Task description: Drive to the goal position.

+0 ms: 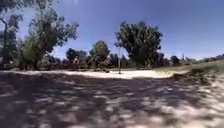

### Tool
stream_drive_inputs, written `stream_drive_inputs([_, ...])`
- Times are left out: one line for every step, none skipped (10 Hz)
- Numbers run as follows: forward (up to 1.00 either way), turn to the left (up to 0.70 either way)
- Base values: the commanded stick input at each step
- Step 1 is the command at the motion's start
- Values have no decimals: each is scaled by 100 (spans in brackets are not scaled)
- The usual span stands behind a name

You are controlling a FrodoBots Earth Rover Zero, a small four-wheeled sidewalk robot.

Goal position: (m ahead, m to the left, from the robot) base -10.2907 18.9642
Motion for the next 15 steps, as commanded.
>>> stream_drive_inputs([85,0])
stream_drive_inputs([85,0])
stream_drive_inputs([85,0])
stream_drive_inputs([85,0])
stream_drive_inputs([85,0])
stream_drive_inputs([85,0])
stream_drive_inputs([85,0])
stream_drive_inputs([85,1])
stream_drive_inputs([85,9])
stream_drive_inputs([85,30])
stream_drive_inputs([85,34])
stream_drive_inputs([85,34])
stream_drive_inputs([85,34])
stream_drive_inputs([85,34])
stream_drive_inputs([85,34])
